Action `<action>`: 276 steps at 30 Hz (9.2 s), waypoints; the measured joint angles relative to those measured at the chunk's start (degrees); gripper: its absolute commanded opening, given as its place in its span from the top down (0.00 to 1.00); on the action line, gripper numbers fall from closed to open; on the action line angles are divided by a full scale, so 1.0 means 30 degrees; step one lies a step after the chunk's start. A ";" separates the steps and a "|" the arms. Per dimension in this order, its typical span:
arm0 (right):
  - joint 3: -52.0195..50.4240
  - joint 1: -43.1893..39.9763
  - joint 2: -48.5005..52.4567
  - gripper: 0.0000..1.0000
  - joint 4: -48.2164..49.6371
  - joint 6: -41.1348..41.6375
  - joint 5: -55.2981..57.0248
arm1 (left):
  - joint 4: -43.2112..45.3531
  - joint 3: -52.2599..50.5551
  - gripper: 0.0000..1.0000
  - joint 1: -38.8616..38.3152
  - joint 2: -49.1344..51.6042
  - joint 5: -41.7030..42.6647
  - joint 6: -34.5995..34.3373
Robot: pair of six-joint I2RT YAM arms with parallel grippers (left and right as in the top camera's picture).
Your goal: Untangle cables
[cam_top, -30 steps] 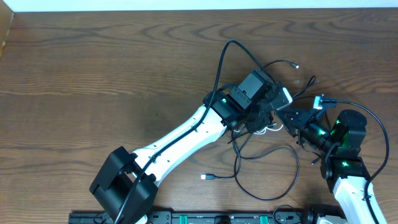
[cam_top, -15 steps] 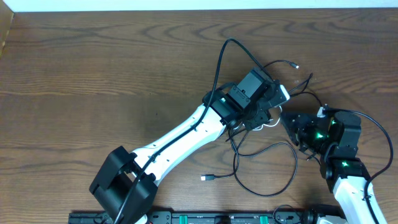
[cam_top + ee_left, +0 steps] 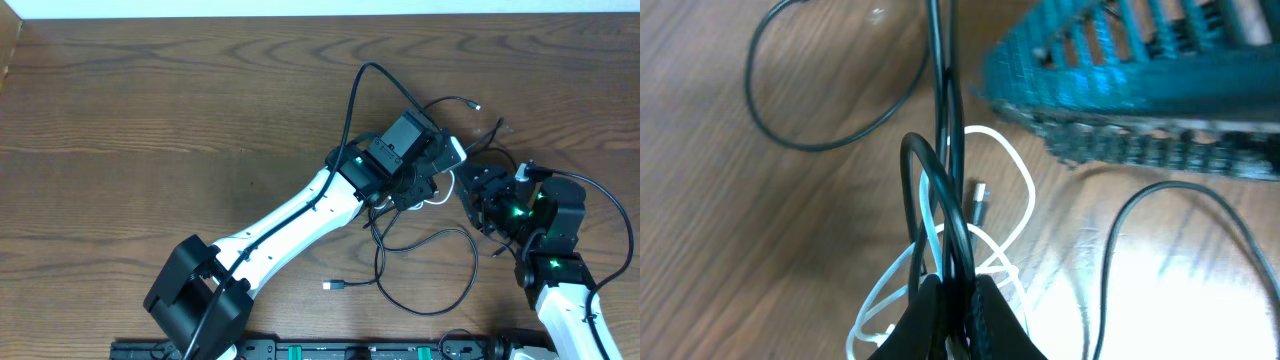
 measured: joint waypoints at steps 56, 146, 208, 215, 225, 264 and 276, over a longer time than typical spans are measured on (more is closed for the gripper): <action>0.0007 -0.0015 0.0000 0.99 -0.0503 0.3869 -0.0750 | 0.3009 -0.0007 0.93 -0.0372 0.0000 0.0495 0.2499; 0.0430 -0.1661 -0.0131 0.82 -0.6069 -0.0707 0.3337 | 0.0430 -0.0226 0.92 -0.0758 -0.0007 -0.3024 0.0364; 0.0233 -0.1122 -0.0095 0.85 -0.0219 0.4102 -0.0459 | 0.1953 -0.0226 0.92 -0.2120 0.0000 -0.1698 -0.1224; 0.0233 -0.1122 -0.0095 0.95 -0.0182 0.4182 -0.0364 | 0.1953 -0.0226 0.92 -0.2266 0.0000 -0.1727 -0.1224; 0.0233 -0.1122 -0.0102 0.99 -0.0364 0.3650 -0.0561 | 0.1858 -0.0226 0.92 -0.2463 0.0000 -0.3388 -0.1188; 0.0248 -0.1013 -0.0095 0.99 -0.1086 0.2302 -0.1137 | 0.1581 -0.0226 0.77 -0.0379 0.0102 -0.4772 -0.1188; 0.0168 -0.1013 -0.0087 0.99 0.0831 0.2237 -0.3177 | 0.1304 -0.0226 0.92 -0.0182 0.0102 -0.5544 -0.1333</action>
